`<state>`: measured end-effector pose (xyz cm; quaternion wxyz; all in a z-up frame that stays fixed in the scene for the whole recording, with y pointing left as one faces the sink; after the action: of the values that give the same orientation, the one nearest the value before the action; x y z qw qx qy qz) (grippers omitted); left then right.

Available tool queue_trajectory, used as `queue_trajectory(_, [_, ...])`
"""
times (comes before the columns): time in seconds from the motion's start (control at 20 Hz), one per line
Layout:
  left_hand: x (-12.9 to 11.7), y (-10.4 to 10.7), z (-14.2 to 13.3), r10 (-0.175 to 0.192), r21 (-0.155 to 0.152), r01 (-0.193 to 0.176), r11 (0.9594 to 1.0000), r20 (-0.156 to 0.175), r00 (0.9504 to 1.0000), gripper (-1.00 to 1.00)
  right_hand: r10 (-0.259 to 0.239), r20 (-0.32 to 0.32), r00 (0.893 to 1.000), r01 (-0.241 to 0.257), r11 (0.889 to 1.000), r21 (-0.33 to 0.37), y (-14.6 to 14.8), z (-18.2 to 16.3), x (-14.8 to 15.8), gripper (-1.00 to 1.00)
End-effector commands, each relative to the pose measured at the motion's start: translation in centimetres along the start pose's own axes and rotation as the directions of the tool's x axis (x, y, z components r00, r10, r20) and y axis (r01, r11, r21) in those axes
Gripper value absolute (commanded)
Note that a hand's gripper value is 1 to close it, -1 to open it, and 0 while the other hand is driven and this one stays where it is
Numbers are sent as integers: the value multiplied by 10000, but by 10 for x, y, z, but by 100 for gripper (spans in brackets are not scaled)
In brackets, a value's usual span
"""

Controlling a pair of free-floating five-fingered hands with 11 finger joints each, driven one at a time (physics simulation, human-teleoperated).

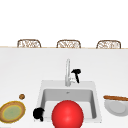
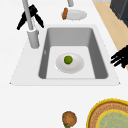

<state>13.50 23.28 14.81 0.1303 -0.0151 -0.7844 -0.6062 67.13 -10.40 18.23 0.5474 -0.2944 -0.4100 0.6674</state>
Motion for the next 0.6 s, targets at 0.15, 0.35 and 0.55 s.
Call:
queue_trajectory(0.15, [0, 0, 0, 0, 0, 0, 10000, 0, 10000, 0, 330, -264, 9991, -274, 9816, 1890, -3, -30, -7, -100])
queue_trajectory(0.35, [0, 0, 0, 0, 0, 0, 10000, 0, 10000, 0, 94, -341, 9994, 20, 9478, 3188, -5, -41, -8, -100])
queue_trajectory(0.55, [0, 0, 0, 0, 0, 0, 10000, 0, 10000, 0, -464, -112, 9989, 466, 8962, 4412, -3, -43, -16, -100])
